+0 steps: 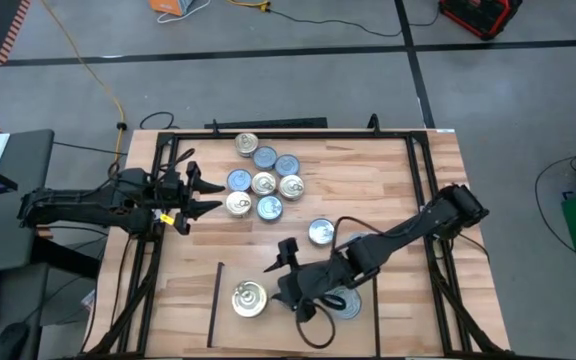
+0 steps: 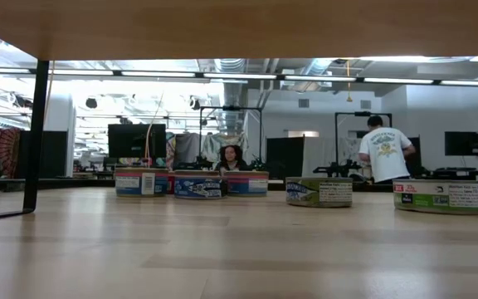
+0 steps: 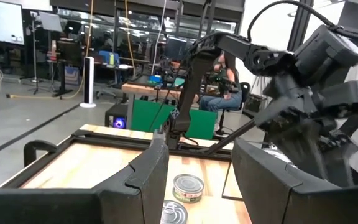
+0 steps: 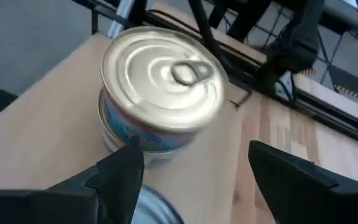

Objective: Stack canned seafood by type on shelf
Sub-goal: Adjust the left stacked tuna cans on the shelf, then put the green tuna can on the top of the yellow and blue tuna can on the shelf

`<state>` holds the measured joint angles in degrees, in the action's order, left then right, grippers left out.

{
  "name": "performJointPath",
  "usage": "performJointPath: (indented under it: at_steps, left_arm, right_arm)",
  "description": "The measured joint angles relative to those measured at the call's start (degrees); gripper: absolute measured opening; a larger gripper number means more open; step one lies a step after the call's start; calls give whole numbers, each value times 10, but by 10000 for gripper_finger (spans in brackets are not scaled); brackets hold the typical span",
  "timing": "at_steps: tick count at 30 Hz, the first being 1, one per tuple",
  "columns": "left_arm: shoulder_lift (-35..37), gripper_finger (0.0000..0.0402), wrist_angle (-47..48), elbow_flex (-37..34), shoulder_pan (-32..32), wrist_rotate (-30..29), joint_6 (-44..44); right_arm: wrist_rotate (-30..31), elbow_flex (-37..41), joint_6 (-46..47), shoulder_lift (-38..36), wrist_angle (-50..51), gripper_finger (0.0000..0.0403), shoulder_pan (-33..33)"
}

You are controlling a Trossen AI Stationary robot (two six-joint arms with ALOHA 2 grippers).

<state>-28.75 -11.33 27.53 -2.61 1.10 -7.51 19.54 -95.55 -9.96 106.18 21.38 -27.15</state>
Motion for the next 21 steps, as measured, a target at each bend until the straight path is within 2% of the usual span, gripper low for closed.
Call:
performJointPath:
  at_steps: [6, 10, 12, 17, 21]
  left_arm:
    - [-1, 168, 3, 0, 0, -1, 0]
    - [-5, 168, 3, 0, 0, -2, 0]
    - [-9, 168, 3, 0, 0, -3, 0]
    - [-12, 168, 3, 0, 0, -18, 0]
    - [-12, 168, 4, 0, 0, -24, 0]
  right_arm:
    - [15, -2, 57, -69, 66, 322, 4]
    - [80, -1, 85, -91, 182, 322, 18]
    - [93, 12, 103, -104, 221, 322, 31]
    - [91, 123, 143, -168, 209, 322, 83]
    - [79, 264, 171, -265, 113, 322, 127]
